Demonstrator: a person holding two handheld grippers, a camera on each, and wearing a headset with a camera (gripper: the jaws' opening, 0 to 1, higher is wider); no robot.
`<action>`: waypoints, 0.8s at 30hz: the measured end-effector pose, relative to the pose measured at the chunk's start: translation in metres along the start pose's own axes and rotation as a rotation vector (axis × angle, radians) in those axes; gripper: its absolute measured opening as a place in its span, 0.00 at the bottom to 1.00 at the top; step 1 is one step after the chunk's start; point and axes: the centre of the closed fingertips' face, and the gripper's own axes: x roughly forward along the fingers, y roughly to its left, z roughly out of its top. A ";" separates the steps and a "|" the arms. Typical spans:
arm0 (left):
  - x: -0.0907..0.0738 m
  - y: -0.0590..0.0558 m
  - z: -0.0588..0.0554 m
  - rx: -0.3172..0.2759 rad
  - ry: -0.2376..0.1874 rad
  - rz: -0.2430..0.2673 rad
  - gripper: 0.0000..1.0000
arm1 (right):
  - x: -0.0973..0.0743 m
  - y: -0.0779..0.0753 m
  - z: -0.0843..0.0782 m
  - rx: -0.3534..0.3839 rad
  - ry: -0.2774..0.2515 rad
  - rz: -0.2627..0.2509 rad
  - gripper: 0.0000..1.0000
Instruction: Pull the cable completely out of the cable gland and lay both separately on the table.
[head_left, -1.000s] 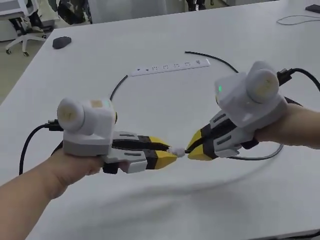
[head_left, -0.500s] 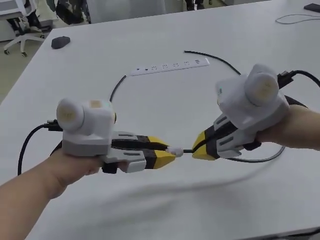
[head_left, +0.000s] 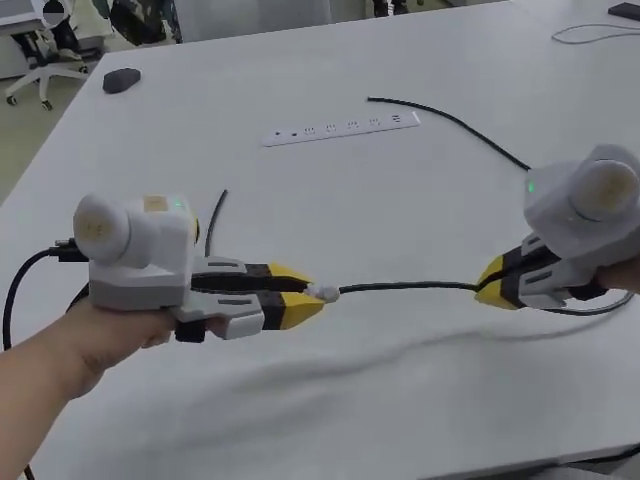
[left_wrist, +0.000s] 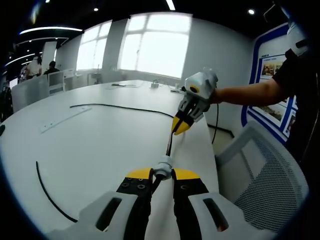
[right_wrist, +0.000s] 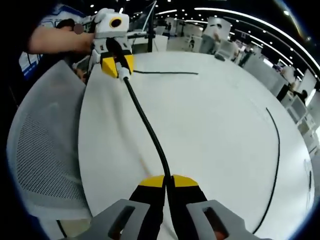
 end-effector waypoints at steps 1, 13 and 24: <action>-0.002 0.002 -0.002 -0.001 0.005 0.006 0.15 | -0.002 -0.004 -0.005 0.008 0.008 -0.012 0.00; -0.012 0.009 -0.008 -0.020 -0.001 0.029 0.15 | -0.009 -0.025 -0.069 0.083 0.111 -0.077 0.00; -0.012 0.011 -0.008 -0.020 0.001 0.035 0.15 | -0.011 -0.018 -0.053 0.083 0.094 -0.061 0.18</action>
